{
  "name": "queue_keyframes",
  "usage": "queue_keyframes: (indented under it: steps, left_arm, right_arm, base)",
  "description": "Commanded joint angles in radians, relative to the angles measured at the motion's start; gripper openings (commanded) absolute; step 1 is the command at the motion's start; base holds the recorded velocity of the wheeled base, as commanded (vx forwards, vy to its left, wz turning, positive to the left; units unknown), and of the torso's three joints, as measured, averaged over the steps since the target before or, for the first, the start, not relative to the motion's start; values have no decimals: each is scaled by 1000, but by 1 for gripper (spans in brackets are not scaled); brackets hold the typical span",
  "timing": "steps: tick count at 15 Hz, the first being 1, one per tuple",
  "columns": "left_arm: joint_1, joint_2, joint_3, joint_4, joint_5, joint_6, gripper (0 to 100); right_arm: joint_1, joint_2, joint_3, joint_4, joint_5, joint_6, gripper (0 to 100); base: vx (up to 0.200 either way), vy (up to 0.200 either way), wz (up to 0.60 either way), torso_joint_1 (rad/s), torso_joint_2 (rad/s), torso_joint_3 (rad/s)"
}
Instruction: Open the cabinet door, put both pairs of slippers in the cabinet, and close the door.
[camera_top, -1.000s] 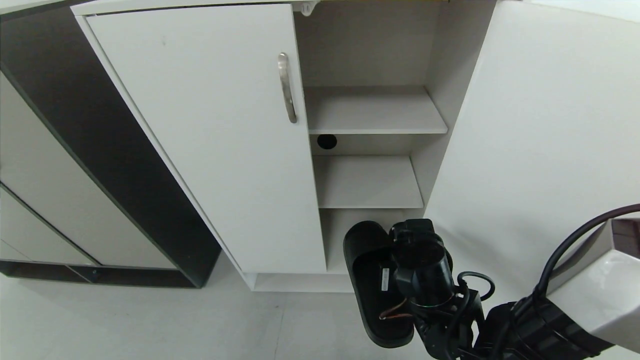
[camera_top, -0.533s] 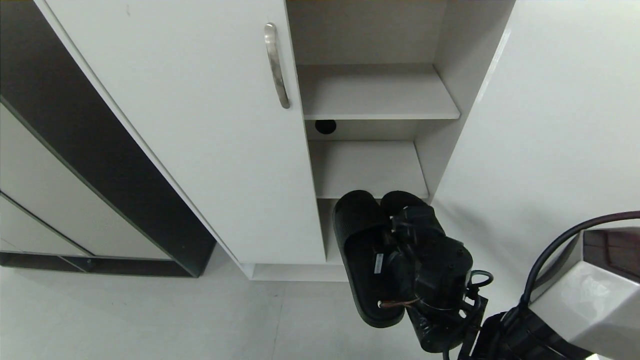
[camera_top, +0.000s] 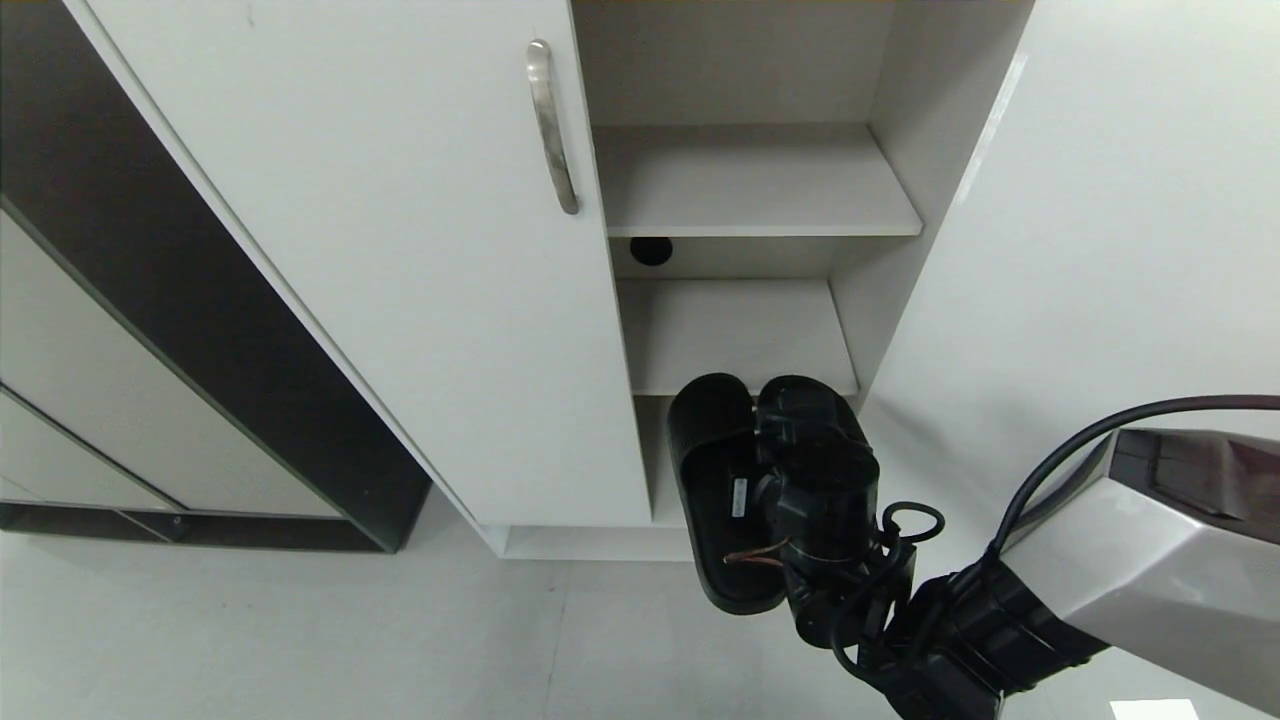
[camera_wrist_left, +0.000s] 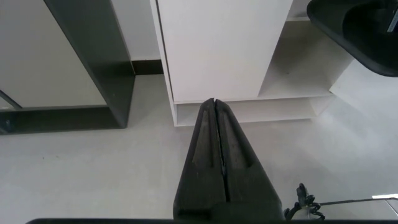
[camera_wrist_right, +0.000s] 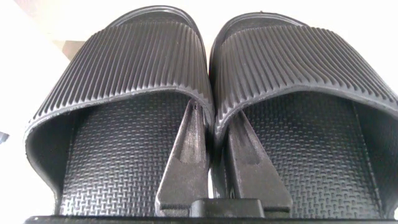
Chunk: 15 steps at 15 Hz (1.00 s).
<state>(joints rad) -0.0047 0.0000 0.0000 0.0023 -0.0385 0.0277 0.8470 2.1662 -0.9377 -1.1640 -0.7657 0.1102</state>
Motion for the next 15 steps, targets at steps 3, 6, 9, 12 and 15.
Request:
queue_keyframes:
  steps: [3,6,9,12,15]
  left_arm:
    - [0,2,0,-1,0,0,0]
    - [0,2,0,1,0,0,0]
    - [0,2,0,1,0,0,0]
    - [0,2,0,1,0,0,0]
    - [0,2,0,1,0,-2,0]
  right_arm:
    - [7,-2,5,-20,0,0,0]
    - [7,3,16,-32,0,-1,0]
    - [9,18,22,-51,-1,-4,0]
    - [26,18,30,-66,-3,-4,0]
    - [27,34,30,-98,-9,-3,0]
  base:
    - [0,0,0,0,0,0]
    - [200,0,0,-2,4,1]
    - [200,0,0,6,1,-1]
    - [200,0,0,2,4,2]
    - [200,0,0,6,2,-1]
